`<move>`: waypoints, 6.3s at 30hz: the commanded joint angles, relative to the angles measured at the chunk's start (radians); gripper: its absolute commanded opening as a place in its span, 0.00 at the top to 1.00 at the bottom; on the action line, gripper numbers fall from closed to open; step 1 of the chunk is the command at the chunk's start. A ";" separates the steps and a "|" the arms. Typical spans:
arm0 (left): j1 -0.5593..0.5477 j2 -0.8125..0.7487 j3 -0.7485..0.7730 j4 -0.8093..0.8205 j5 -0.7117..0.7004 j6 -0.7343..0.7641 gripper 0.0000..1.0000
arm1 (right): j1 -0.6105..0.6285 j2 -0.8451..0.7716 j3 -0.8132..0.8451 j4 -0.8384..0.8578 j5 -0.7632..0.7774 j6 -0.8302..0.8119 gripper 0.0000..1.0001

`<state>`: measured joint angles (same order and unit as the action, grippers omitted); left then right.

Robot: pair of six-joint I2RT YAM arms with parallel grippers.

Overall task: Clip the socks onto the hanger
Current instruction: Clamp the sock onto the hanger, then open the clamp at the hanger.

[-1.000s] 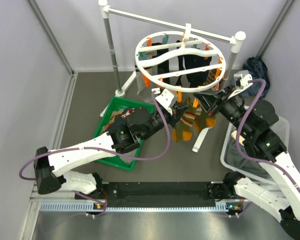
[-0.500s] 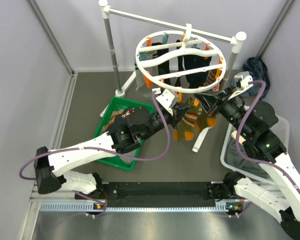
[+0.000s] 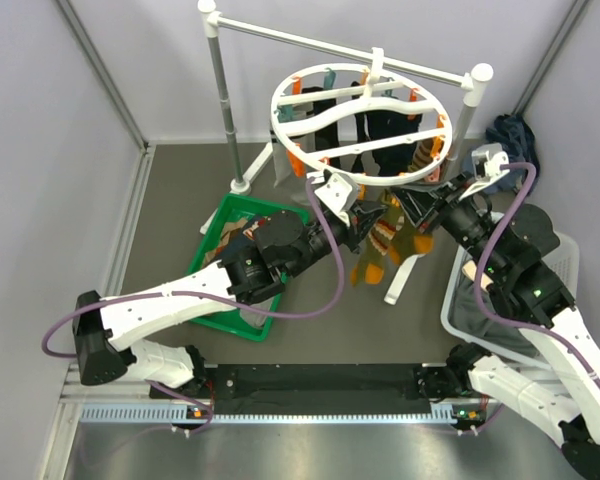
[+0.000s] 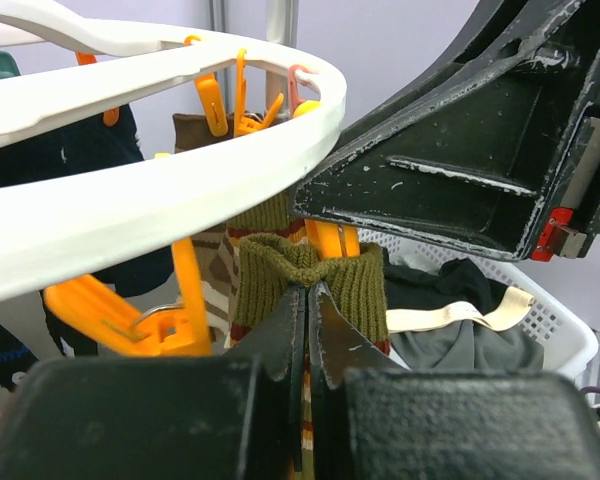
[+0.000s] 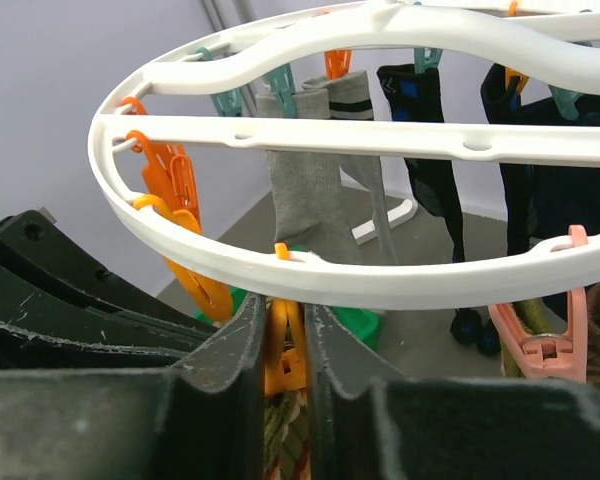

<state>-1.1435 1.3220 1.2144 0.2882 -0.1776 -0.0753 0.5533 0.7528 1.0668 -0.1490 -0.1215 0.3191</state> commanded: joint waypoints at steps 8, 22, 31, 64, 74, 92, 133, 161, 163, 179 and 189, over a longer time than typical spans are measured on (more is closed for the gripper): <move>-0.007 0.013 0.047 0.066 -0.010 0.005 0.99 | -0.003 -0.029 0.004 0.014 0.011 0.006 0.50; -0.005 -0.107 -0.078 0.098 -0.086 0.029 0.27 | -0.003 -0.036 0.002 -0.037 0.152 -0.037 0.48; 0.001 -0.199 -0.187 0.161 -0.206 0.092 0.14 | -0.001 -0.023 -0.004 -0.061 0.243 -0.058 0.45; 0.074 0.029 -0.127 0.480 -0.039 0.032 0.46 | -0.001 -0.096 0.114 -0.244 0.181 -0.118 0.37; 0.070 0.040 -0.135 0.503 -0.019 -0.009 0.80 | -0.003 -0.050 0.242 -0.308 -0.078 -0.091 0.37; -0.070 0.163 -0.090 0.476 -0.278 0.133 0.83 | -0.003 0.052 0.260 -0.371 -0.112 0.008 0.40; -0.154 0.214 -0.059 0.477 -0.292 0.204 0.46 | -0.001 0.011 0.076 -0.115 0.117 0.120 0.80; 0.165 0.138 -0.142 0.667 0.322 -0.288 0.25 | -0.001 0.013 0.140 -0.178 0.088 0.058 0.96; 0.172 0.149 -0.133 0.684 0.355 -0.311 0.25 | -0.003 0.016 0.142 -0.178 0.083 0.060 0.96; 0.177 0.201 -0.079 0.730 0.372 -0.376 0.58 | -0.003 0.010 0.136 -0.181 0.063 0.069 0.95; 0.177 0.189 -0.105 0.758 0.320 -0.382 0.93 | -0.003 0.003 0.131 -0.175 0.060 0.094 0.89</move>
<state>-0.9695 1.5303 1.0958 0.9573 0.1879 -0.4534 0.5533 0.7658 1.1618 -0.3336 -0.0257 0.3904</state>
